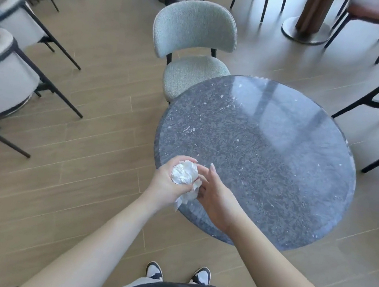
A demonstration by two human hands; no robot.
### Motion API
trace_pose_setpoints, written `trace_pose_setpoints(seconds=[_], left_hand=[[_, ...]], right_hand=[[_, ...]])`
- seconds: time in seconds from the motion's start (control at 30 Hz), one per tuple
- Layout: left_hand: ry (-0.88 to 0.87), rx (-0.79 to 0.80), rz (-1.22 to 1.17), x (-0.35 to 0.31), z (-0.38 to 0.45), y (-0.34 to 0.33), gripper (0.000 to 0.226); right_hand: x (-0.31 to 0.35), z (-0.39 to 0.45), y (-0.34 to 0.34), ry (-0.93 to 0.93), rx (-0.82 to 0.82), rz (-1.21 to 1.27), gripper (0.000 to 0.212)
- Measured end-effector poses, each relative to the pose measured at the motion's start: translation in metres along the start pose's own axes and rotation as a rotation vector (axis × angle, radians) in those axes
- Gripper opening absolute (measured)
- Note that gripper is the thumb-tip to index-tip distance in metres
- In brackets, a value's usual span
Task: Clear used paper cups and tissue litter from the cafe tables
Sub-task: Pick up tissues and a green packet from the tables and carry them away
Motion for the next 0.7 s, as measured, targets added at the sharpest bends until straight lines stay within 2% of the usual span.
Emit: trace_pose_setpoints(seconds=[0.1, 0.2, 0.37, 0.5, 0.63, 0.7], left_hand=[[0.007, -0.134, 0.003, 0.004, -0.011, 0.036, 0.057], [0.043, -0.239, -0.005, 0.013, -0.022, 0.075, 0.059], [0.149, -0.368, -0.025, 0.04, -0.035, 0.139, 0.044], [0.146, -0.411, -0.12, 0.056, -0.044, 0.184, 0.033], [0.129, -0.486, -0.184, 0.065, -0.061, 0.243, 0.048], [0.135, -0.537, -0.181, 0.074, -0.072, 0.276, 0.048]], right_hand=[[0.008, 0.016, 0.003, 0.047, -0.132, -0.22, 0.047], [0.007, 0.031, -0.002, 0.071, -0.17, -0.262, 0.044], [-0.002, 0.052, -0.049, 0.077, -0.095, -0.346, 0.035], [-0.006, 0.072, -0.106, 0.088, -0.018, -0.388, 0.034], [-0.015, 0.095, -0.165, 0.116, 0.045, -0.437, 0.044], [-0.021, 0.109, -0.195, 0.128, 0.072, -0.456, 0.045]])
Point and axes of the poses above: each hand's wrist, its own z-axis towards the middle knuckle, its own y-axis out of the back of the hand, x = y × z, the point moved 10 cm from there along z, towards the middle knuckle, and after that the axes turned 3 degrees about x, right-handed, at the moved point
